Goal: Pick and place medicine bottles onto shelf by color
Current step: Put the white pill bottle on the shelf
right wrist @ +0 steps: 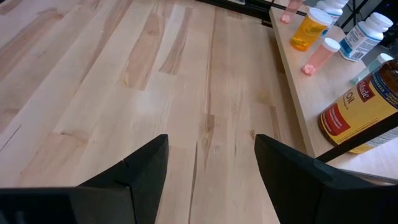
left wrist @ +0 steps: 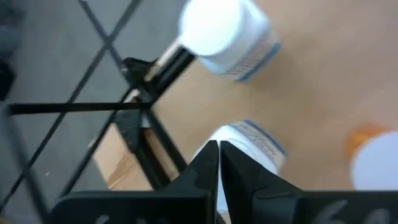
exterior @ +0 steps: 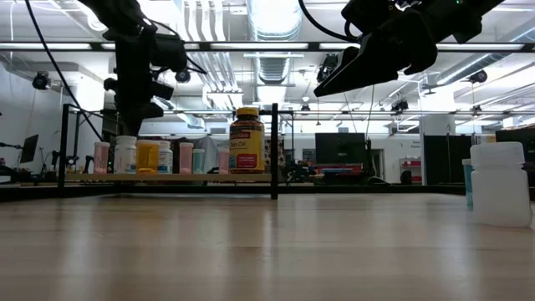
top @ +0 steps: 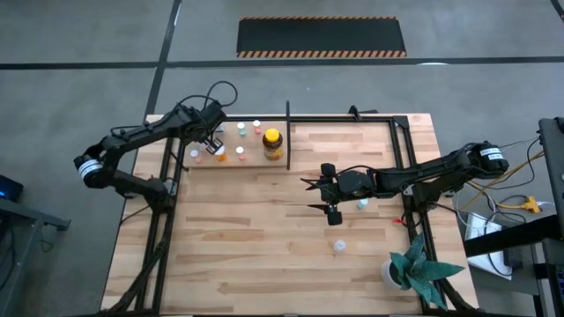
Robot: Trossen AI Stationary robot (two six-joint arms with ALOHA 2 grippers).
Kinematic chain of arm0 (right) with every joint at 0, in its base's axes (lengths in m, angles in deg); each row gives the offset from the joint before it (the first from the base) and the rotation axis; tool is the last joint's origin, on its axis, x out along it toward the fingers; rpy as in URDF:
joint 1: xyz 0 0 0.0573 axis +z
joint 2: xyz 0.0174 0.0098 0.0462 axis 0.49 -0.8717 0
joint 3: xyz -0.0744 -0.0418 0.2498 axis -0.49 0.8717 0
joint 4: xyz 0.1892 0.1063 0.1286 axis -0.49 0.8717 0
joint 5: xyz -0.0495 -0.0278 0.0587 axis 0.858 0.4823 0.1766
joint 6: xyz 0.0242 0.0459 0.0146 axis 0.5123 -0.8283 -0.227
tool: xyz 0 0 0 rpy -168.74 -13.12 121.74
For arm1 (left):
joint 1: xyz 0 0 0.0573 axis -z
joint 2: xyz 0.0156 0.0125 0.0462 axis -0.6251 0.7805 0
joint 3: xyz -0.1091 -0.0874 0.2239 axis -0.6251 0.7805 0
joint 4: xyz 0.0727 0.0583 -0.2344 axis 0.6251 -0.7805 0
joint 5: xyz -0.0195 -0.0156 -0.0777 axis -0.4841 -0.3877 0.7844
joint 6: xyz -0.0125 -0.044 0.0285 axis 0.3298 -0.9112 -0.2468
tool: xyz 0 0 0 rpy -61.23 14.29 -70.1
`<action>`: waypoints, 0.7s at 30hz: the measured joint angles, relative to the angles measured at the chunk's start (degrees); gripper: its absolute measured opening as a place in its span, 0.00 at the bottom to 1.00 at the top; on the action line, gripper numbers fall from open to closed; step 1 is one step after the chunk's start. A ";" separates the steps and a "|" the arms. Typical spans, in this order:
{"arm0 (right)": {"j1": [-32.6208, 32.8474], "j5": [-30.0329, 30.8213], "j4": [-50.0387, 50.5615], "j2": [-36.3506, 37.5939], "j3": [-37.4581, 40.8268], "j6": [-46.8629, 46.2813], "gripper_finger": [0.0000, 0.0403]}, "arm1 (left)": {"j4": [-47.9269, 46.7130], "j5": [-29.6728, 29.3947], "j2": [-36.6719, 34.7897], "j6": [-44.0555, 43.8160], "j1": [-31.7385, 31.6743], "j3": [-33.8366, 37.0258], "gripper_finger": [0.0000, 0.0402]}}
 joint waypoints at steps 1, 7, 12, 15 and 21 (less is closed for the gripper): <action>0.02 0.00 0.00 0.00 0.00 0.00 0.57 | -0.06 1.03 0.00 0.72 0.00 0.00 0.00; 0.02 -0.02 0.07 0.00 0.00 0.00 0.57 | -0.53 4.45 -1.67 1.78 0.13 -0.28 0.00; 0.02 -0.02 0.88 0.00 0.00 -0.02 0.57 | -0.57 8.03 -3.73 3.72 0.66 -0.85 0.00; 0.02 -0.01 0.84 0.00 0.00 -0.02 0.57 | -0.60 8.78 -5.26 3.77 0.79 -0.87 0.00; 0.02 -0.02 0.85 0.00 0.00 -0.37 0.57 | -2.12 23.16 -8.17 3.75 1.26 -0.41 0.00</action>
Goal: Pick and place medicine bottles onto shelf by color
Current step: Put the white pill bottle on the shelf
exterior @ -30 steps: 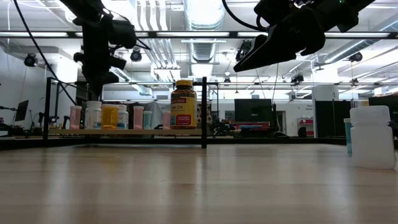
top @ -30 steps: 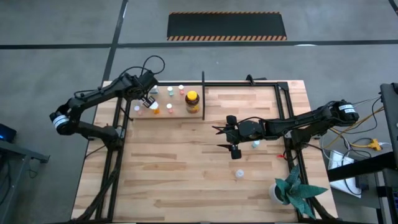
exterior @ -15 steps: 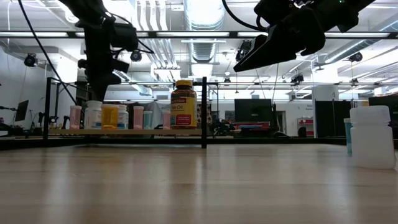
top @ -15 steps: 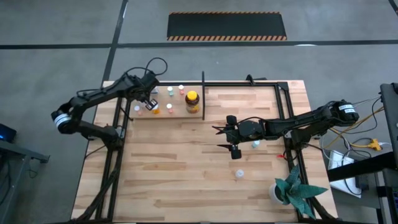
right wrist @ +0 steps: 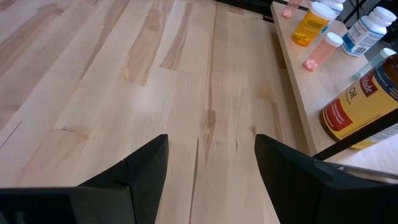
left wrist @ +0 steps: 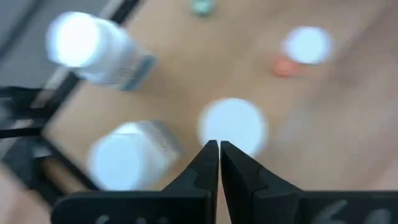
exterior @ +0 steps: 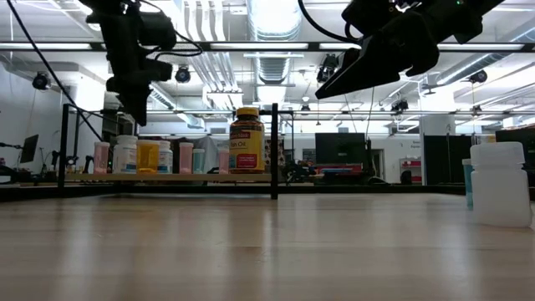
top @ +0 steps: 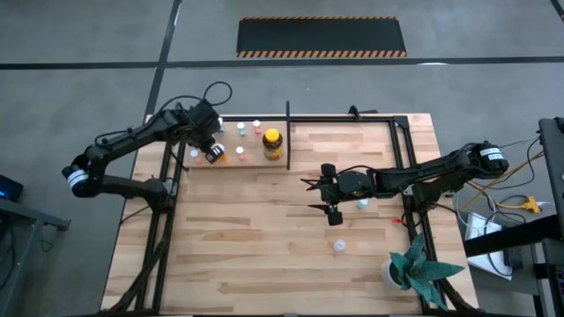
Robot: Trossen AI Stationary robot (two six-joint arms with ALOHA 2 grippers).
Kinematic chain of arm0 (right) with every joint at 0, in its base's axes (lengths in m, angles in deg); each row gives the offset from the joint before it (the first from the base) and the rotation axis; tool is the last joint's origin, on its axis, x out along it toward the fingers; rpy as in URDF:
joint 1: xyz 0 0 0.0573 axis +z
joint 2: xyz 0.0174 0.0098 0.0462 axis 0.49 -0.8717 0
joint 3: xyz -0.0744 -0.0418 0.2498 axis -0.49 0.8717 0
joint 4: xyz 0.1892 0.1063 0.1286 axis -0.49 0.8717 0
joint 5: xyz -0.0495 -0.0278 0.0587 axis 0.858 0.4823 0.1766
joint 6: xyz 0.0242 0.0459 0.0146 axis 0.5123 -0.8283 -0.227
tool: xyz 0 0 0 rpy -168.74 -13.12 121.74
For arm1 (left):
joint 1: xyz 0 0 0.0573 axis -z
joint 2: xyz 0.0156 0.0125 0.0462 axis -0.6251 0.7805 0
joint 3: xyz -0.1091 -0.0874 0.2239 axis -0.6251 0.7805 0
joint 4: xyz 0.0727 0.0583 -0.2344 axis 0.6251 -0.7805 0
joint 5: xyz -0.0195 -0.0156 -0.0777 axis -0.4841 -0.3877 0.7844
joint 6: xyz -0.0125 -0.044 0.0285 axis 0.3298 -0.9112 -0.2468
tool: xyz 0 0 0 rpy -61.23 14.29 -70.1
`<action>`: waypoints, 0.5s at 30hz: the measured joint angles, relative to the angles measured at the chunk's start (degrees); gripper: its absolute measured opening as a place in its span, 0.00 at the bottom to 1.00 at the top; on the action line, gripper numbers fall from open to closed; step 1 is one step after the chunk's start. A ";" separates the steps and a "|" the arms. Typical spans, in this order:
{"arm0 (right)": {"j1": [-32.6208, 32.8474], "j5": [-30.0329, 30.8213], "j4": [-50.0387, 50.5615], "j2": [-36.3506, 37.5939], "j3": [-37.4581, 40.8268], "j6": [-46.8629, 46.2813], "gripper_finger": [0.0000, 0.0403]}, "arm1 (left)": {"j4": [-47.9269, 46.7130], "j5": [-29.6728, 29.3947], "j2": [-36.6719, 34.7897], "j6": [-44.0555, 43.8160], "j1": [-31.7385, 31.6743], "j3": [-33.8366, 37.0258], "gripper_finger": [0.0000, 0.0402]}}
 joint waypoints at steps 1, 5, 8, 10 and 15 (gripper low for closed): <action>0.00 0.01 0.00 0.00 0.00 0.04 0.57 | 0.00 1.37 -0.27 -0.30 0.14 0.35 0.00; 0.00 0.02 0.00 0.00 0.00 0.26 0.57 | -0.12 0.17 -0.31 -1.61 0.48 1.98 0.00; 0.00 0.00 -0.02 0.00 0.00 0.28 0.57 | 0.15 -3.01 0.06 -1.61 0.49 3.80 0.00; 0.00 0.00 0.00 0.00 0.00 0.14 0.57 | 0.08 -5.29 0.54 -1.61 0.49 5.06 0.00; 0.00 0.00 0.00 0.00 0.00 0.15 0.57 | 0.19 -13.10 2.07 -1.75 0.49 6.03 0.00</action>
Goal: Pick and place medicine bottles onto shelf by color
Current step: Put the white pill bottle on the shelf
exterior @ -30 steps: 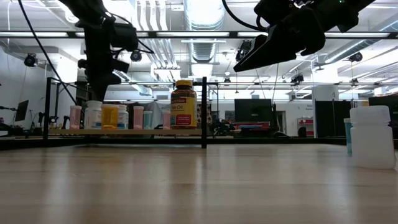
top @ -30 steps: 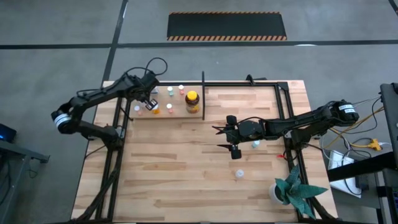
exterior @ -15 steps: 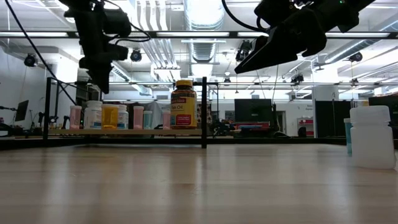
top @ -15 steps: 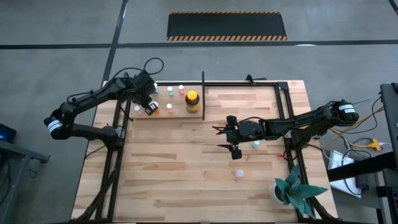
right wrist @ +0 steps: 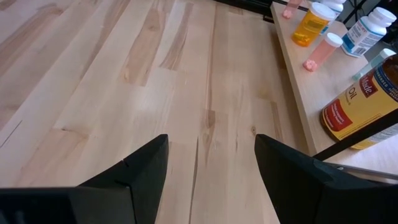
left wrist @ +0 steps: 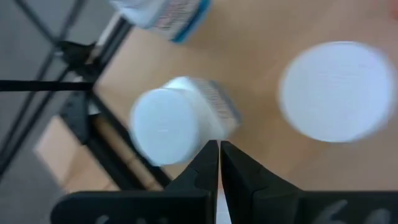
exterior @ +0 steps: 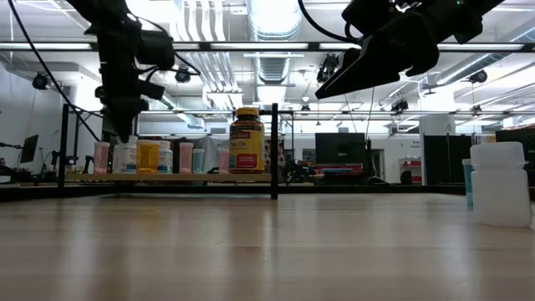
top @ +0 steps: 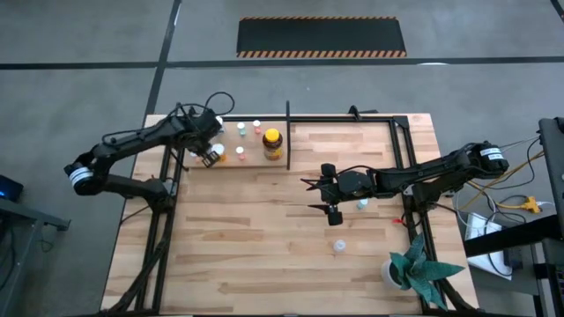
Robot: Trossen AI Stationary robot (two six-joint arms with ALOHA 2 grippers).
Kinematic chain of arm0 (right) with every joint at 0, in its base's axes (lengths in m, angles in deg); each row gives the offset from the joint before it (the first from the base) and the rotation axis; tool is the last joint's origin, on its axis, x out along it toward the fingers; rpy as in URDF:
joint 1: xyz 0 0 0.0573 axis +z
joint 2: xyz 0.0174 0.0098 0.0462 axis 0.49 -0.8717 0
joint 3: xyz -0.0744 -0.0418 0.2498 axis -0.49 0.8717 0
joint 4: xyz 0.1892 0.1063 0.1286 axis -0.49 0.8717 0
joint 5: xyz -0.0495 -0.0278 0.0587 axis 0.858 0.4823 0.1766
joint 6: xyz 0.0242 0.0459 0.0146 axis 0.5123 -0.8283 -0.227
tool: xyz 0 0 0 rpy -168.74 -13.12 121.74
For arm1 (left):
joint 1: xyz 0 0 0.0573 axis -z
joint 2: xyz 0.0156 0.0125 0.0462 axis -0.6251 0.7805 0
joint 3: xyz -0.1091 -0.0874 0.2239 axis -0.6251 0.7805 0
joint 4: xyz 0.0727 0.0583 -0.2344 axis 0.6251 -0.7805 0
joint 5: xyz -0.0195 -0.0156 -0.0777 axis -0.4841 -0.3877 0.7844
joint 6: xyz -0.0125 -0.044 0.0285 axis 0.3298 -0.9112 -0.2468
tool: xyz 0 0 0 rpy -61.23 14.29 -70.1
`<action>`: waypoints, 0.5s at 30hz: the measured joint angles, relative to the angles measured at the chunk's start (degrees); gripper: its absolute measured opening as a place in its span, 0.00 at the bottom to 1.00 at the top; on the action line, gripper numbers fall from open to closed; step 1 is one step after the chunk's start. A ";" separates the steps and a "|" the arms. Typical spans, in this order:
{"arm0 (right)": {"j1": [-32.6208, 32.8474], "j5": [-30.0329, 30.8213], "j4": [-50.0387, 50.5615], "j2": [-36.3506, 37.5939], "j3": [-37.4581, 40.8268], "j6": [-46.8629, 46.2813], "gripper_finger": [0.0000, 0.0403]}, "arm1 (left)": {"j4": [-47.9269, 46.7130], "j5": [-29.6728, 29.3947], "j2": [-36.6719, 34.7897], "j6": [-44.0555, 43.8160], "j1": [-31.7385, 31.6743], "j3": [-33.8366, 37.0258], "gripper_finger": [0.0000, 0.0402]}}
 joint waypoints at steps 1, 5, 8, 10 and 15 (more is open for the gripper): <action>0.00 0.00 -0.02 0.00 0.00 -0.01 0.57 | 0.00 -1.38 0.20 -0.18 0.00 0.00 0.00; 0.00 0.02 -0.02 0.00 0.00 -0.13 0.57 | -0.11 -4.69 0.41 -1.37 0.00 -0.40 0.00; 0.00 0.02 -0.02 0.00 0.00 -0.14 0.57 | -0.42 -4.77 0.15 -1.51 0.02 -1.14 0.00; 0.00 0.02 -0.02 0.00 0.00 -0.14 0.57 | -0.33 -4.77 0.11 -2.47 0.07 -1.97 0.00; 0.00 0.02 -0.02 0.00 0.00 -0.07 0.57 | 0.08 -6.68 0.04 -2.91 0.07 -4.37 0.00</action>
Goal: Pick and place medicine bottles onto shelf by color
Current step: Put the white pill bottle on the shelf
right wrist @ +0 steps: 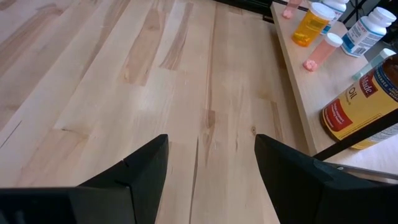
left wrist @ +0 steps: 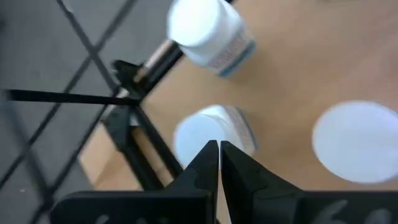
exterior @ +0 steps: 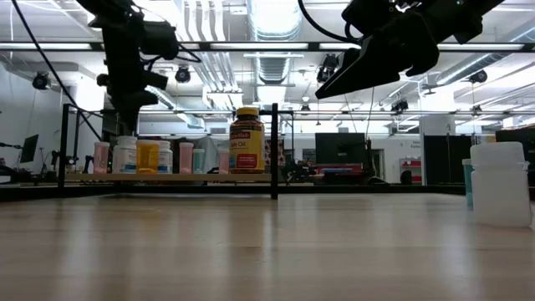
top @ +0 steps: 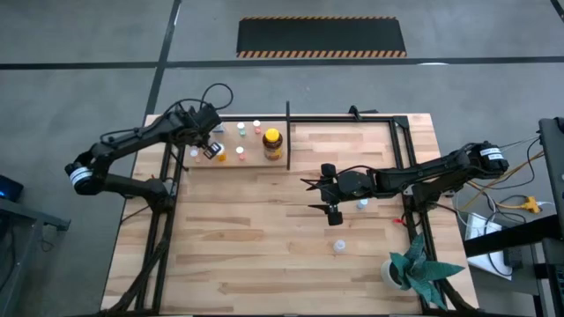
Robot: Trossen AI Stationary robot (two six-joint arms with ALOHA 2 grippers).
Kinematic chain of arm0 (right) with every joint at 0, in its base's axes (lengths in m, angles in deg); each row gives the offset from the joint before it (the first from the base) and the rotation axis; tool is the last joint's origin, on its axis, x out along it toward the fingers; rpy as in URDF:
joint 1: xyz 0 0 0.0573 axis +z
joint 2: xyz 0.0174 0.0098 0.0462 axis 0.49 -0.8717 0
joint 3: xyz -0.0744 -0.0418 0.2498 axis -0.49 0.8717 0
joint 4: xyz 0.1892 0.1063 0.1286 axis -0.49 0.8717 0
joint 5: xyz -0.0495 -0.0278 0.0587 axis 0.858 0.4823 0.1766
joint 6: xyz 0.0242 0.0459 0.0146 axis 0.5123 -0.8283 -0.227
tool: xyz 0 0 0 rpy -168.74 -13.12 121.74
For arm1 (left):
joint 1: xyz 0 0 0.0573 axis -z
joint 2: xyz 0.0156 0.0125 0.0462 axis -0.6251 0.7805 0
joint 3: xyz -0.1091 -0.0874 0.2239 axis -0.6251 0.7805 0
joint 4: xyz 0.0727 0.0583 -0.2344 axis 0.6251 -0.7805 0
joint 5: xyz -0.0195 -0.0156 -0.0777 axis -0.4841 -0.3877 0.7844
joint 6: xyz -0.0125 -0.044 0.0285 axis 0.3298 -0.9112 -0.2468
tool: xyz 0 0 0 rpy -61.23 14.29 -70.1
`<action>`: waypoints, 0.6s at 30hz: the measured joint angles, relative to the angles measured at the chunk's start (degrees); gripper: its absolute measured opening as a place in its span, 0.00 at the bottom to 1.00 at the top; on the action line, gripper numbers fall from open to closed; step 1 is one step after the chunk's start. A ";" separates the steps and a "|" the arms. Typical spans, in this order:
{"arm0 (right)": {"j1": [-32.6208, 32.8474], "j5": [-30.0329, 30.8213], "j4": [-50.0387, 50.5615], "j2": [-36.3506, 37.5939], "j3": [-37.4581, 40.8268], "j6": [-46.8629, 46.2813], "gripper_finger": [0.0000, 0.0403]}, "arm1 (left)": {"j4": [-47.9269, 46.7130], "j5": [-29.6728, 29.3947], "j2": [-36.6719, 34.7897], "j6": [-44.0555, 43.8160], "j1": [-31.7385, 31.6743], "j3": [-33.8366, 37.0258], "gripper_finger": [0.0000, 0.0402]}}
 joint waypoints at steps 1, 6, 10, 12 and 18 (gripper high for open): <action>0.00 0.00 0.00 0.00 0.00 0.00 0.57 | 0.01 -1.42 0.00 0.05 0.00 -0.28 0.00; 0.00 0.00 0.00 0.00 0.00 0.08 0.57 | 1.09 -10.18 0.00 0.38 -0.20 -0.08 0.00; 0.00 0.00 0.00 0.00 0.00 0.28 0.57 | 4.71 -9.77 -0.01 0.59 -0.20 1.56 0.00; 0.00 0.01 0.01 0.00 0.00 0.28 0.57 | 5.83 -9.69 -0.02 0.66 -0.20 2.59 0.00; 0.00 0.00 0.00 0.00 0.00 -0.07 0.57 | 5.95 -7.39 -0.02 0.47 -0.20 3.44 0.00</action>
